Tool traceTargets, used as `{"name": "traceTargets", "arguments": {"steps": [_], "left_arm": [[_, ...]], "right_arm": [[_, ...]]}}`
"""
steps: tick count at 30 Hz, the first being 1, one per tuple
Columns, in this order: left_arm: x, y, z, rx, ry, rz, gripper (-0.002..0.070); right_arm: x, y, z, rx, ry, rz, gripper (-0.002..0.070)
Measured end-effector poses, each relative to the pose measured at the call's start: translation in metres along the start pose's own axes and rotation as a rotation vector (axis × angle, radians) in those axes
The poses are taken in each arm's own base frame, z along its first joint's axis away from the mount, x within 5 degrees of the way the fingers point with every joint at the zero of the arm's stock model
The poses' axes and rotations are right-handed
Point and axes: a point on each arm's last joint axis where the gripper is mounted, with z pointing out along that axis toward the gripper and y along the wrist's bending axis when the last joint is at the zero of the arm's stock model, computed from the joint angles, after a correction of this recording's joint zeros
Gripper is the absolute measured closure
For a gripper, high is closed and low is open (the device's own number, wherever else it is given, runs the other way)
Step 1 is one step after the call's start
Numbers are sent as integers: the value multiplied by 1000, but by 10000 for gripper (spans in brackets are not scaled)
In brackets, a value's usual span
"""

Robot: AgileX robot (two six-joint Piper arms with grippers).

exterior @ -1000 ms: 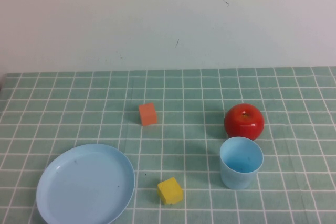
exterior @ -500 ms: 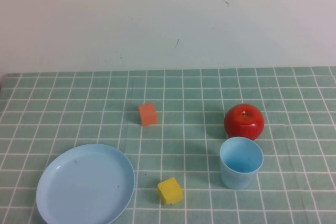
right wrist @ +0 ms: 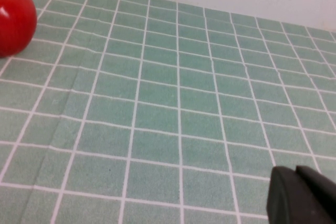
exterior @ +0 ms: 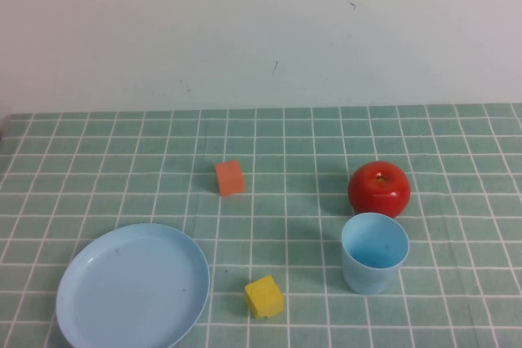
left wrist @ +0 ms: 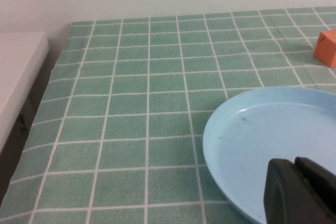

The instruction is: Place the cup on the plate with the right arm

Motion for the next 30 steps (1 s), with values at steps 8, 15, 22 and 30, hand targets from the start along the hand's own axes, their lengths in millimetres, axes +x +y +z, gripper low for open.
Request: {"name": "traceTargets", "arguments": {"steps": [8,15,22,30], "left_arm": [[0,0,0,0,0,0,678],[0,0,0,0,0,0,678],[0,0,0,0,0,-2,678],[0,0,0,0,0,-2,678]], "right_arm": [[0,0,0,1,0,-2,679],[-4,-1,0,8,-43,-14,679],[-40,-1,-9,58,-454,-193,679],[-71,10,-35,38,-910,-334,679]]}}
